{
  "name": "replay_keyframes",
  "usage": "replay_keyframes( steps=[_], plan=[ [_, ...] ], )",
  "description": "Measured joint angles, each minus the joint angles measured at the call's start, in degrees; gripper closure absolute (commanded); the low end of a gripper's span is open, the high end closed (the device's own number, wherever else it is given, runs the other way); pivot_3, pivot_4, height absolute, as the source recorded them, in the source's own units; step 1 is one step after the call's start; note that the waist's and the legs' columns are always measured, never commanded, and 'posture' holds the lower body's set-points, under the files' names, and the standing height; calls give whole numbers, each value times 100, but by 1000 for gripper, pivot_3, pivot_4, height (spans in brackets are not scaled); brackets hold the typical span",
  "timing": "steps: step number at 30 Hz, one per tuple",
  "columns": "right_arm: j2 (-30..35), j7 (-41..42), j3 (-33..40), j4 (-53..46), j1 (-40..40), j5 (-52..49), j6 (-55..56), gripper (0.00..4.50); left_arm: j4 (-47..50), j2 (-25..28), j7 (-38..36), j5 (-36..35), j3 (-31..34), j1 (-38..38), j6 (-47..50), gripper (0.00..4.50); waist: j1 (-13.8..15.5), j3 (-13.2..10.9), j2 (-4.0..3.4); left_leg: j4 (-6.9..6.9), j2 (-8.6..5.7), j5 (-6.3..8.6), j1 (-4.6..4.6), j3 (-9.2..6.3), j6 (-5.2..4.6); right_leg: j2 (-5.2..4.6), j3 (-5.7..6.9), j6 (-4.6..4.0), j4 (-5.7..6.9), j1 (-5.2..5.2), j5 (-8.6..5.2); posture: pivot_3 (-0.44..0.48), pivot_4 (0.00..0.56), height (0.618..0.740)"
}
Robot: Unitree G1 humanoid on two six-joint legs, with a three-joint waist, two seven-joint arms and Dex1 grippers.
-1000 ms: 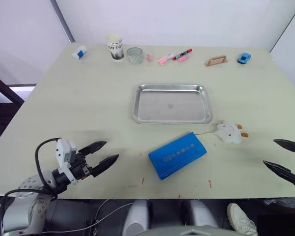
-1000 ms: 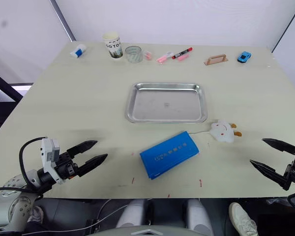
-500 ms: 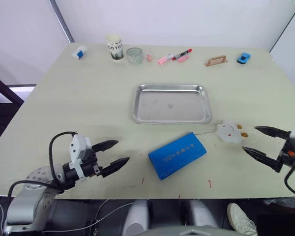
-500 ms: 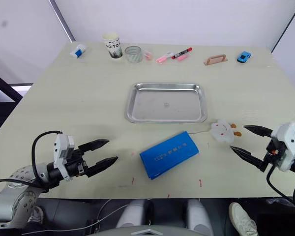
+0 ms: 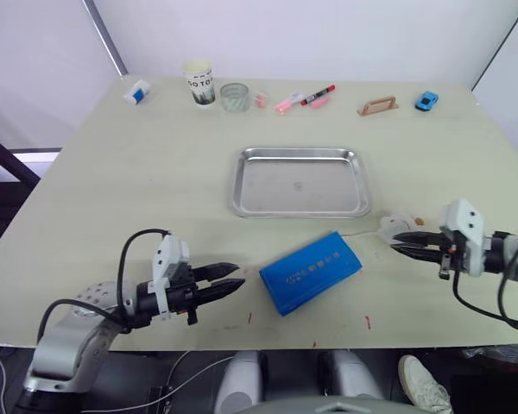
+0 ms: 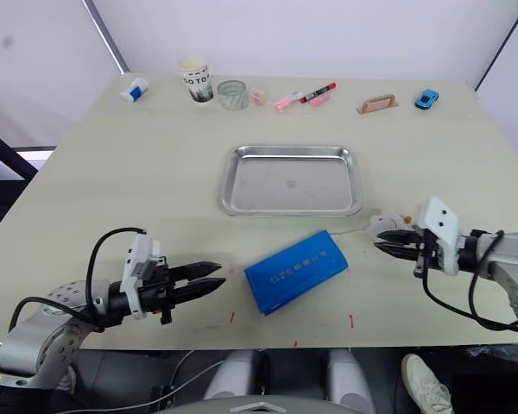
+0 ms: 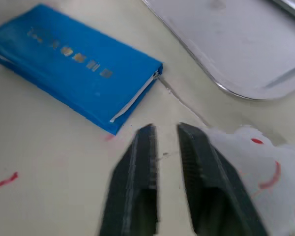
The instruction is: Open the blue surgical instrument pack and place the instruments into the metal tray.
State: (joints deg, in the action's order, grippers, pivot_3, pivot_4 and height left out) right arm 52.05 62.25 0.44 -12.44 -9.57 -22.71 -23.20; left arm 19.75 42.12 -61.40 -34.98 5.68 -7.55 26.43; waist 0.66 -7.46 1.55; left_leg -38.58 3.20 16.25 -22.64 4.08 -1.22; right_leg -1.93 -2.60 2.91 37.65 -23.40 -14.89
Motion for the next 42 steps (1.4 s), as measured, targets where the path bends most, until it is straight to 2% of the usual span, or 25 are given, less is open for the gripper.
replay_keyframes(
  steps=[2,4,9,16,26,42],
  plan=[
    [-78,116,-442,253,-473,313,113,4500,-29,6,26,117,-129,62,14,4479,0,-1,-2,-2,0,0,3,2,0,0,-1,0,2,0,0,0,150,740],
    [-111,226,-904,472,-977,691,217,4500,-73,0,14,210,-280,115,3,4479,0,-1,-2,-2,0,0,2,1,0,1,0,-1,2,0,0,0,150,740],
    [-220,445,-1513,689,-1773,1220,219,4500,-243,-10,-95,325,-455,204,-70,4479,9,-3,-4,-3,1,0,-4,1,0,0,1,-1,3,-5,0,0,150,740],
    [-381,756,-2113,894,-2212,1711,219,4500,-207,-115,-69,333,-777,311,70,4479,15,-3,-4,-5,0,0,-5,1,0,-1,2,-1,5,-5,0,0,150,740],
    [-564,986,-2298,1268,-2512,2066,362,4500,-42,-174,150,378,-938,518,325,4479,4,-2,-4,-5,0,0,-5,1,1,0,2,-1,5,-5,0,0,150,740],
    [-754,1112,-2312,1375,-2526,2256,477,4500,-92,-102,130,485,-1020,514,297,4479,5,-3,-5,-5,0,-1,-5,1,1,-1,3,-1,5,-5,0,0,150,740]
  ],
)
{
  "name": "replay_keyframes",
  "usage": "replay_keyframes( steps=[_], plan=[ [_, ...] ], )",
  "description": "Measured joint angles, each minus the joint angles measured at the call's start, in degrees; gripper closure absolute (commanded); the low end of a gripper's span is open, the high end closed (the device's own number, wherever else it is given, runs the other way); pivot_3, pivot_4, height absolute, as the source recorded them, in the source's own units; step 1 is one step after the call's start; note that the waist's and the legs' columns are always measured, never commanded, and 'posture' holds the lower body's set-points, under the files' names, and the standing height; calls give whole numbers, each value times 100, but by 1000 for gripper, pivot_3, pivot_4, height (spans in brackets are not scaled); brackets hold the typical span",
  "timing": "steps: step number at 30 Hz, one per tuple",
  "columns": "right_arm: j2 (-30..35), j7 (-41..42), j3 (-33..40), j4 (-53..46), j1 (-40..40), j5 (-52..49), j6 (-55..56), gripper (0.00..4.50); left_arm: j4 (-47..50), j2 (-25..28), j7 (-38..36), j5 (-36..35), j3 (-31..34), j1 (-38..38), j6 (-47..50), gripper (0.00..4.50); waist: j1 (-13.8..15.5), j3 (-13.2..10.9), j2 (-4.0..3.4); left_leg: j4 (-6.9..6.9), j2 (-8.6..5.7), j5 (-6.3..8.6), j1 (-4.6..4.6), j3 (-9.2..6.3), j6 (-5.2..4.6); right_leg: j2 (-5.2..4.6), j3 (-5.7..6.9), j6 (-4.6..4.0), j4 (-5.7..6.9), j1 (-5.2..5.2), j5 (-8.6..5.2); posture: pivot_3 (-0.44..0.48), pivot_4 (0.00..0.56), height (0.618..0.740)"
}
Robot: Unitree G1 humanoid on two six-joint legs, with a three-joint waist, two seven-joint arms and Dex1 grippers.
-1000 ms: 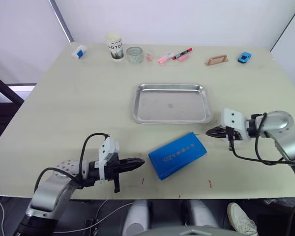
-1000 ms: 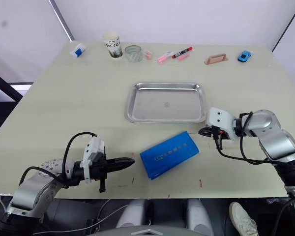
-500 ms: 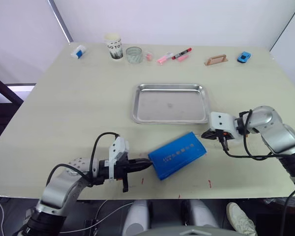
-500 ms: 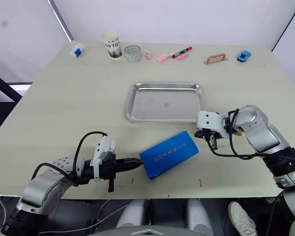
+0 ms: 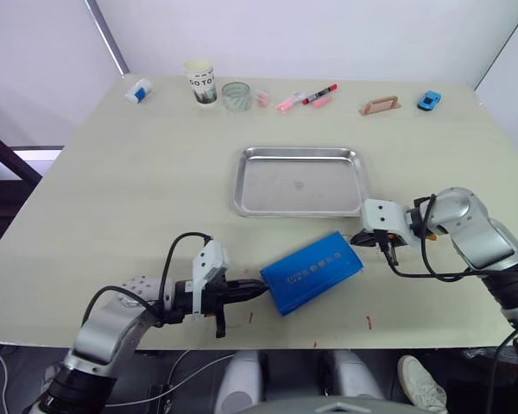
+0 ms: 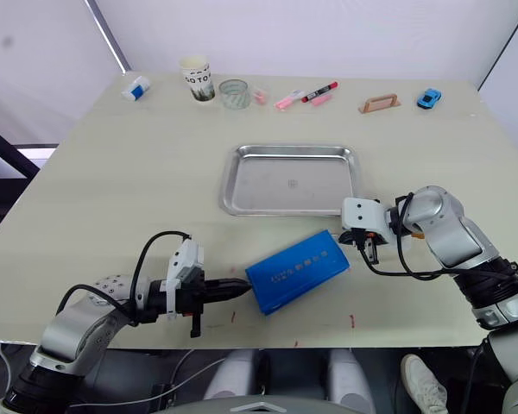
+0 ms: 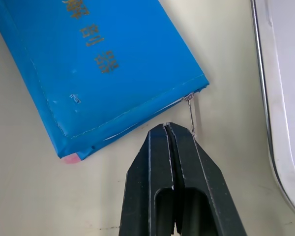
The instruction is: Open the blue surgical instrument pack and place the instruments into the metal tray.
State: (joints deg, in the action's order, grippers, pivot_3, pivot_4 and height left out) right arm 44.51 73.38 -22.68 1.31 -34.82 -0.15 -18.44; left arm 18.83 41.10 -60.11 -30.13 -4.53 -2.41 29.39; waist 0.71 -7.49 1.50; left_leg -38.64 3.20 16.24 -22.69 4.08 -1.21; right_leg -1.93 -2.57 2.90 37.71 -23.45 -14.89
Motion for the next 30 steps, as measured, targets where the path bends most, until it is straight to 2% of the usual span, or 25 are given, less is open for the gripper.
replay_keyframes(
  steps=[19,30],
  plan=[
    [-177,105,-6,129,105,192,123,4500,-311,-241,60,264,-79,305,-47,4479,6,0,0,0,-1,0,0,0,0,0,0,0,0,0,0,0,150,740],
    [11,123,229,-801,829,-39,-307,4500,-1161,-493,-35,620,-97,812,-562,4479,5,2,1,-3,-1,0,1,-3,0,0,3,0,3,2,0,0,150,740]
  ],
)
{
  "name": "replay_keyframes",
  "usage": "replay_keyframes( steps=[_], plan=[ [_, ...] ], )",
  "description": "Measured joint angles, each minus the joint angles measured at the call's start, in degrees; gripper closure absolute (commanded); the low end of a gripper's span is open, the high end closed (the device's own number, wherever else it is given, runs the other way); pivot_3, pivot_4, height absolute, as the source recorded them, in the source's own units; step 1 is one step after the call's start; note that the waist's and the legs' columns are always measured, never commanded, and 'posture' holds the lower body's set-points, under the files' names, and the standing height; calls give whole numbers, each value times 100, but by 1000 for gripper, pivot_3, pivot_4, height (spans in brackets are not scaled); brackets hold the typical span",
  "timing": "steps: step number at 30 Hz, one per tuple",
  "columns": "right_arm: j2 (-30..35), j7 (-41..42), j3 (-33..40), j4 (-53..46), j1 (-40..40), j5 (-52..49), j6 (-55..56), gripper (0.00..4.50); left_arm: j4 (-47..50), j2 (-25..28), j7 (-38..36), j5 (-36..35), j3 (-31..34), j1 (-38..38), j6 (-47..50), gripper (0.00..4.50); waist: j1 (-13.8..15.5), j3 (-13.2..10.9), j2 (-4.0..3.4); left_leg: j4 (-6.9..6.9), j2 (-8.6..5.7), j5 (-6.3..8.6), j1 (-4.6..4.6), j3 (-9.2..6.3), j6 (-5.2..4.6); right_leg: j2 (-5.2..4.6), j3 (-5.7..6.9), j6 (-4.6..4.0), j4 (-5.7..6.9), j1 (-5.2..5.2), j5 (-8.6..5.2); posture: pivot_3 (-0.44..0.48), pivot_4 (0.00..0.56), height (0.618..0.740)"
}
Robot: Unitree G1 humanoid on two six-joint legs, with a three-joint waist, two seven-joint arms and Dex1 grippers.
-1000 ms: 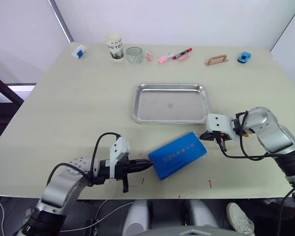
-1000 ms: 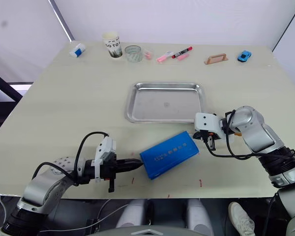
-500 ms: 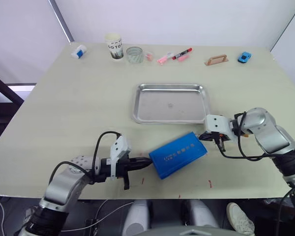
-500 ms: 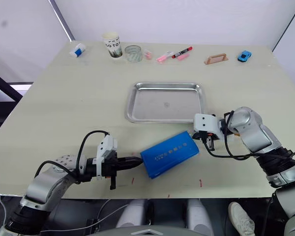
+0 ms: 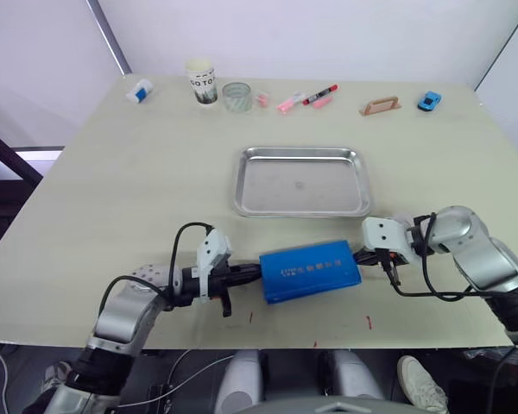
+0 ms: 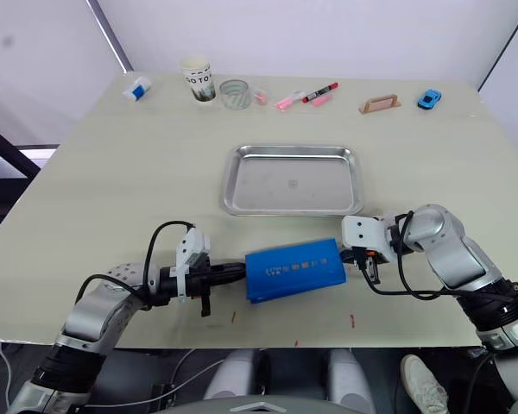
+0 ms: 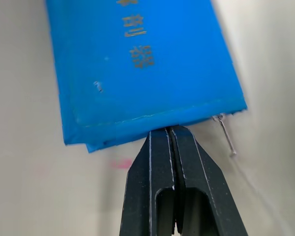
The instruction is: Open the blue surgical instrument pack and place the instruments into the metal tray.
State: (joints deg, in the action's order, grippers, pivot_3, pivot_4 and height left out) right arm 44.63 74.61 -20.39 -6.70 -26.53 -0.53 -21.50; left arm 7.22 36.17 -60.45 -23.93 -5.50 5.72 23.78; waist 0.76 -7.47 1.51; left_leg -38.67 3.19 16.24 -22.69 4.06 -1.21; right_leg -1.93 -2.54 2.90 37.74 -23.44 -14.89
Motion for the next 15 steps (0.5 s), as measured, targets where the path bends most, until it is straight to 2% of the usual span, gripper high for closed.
replay_keyframes(
  steps=[15],
  plan=[
    [-59,-243,21,73,24,88,143,4500,-1157,-256,-444,463,-94,821,-790,4479,7,5,-2,-7,-1,0,1,-1,0,2,0,1,5,3,0,0,150,740]
  ],
)
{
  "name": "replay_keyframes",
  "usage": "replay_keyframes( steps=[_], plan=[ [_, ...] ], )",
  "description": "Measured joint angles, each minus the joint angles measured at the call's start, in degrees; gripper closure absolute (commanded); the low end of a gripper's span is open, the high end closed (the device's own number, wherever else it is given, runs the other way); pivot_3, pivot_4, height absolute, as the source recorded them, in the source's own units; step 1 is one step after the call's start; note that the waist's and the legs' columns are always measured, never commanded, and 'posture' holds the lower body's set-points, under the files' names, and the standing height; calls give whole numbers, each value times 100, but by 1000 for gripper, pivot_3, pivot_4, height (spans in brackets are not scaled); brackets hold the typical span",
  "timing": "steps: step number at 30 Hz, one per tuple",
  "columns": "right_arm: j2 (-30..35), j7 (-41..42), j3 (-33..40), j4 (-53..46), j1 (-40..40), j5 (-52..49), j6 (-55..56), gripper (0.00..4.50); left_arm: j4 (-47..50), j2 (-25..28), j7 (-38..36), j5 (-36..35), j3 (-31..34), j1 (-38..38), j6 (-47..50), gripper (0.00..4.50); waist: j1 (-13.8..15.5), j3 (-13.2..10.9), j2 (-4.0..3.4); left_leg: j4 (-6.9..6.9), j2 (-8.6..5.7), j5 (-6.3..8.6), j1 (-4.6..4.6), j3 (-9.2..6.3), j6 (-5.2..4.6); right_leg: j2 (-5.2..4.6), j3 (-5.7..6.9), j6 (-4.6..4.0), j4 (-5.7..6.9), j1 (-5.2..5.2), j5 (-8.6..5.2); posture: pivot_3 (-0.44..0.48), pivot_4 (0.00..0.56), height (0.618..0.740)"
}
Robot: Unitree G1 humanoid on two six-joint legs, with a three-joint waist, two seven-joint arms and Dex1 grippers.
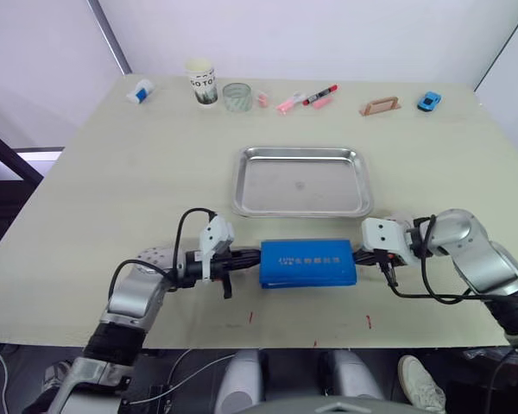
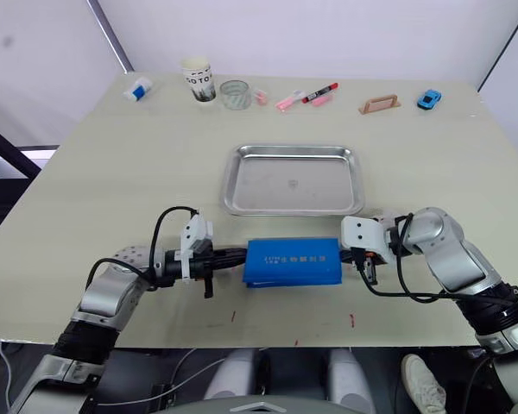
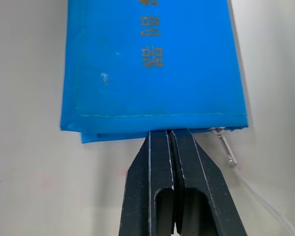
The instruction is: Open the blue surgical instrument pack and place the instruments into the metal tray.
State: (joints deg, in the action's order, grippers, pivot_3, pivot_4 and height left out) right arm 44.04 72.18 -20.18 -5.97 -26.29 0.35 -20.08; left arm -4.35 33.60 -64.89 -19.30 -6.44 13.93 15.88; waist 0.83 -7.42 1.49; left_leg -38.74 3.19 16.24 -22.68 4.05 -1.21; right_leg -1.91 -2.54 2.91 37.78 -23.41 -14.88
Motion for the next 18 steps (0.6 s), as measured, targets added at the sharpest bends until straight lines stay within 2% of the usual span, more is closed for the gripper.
replay_keyframes(
  steps=[7,18],
  plan=[
    [21,6,1,8,-2,6,28,4500,-224,-101,-78,113,-36,185,-107,4479,2,2,-1,-5,0,0,-1,-2,0,0,1,0,2,2,0,0,150,740],
    [194,39,68,-399,250,-106,-202,4500,145,-46,-232,104,-64,-42,104,4479,-5,2,-2,-5,0,0,-4,-1,0,-1,0,0,-4,1,0,0,150,740]
  ],
)
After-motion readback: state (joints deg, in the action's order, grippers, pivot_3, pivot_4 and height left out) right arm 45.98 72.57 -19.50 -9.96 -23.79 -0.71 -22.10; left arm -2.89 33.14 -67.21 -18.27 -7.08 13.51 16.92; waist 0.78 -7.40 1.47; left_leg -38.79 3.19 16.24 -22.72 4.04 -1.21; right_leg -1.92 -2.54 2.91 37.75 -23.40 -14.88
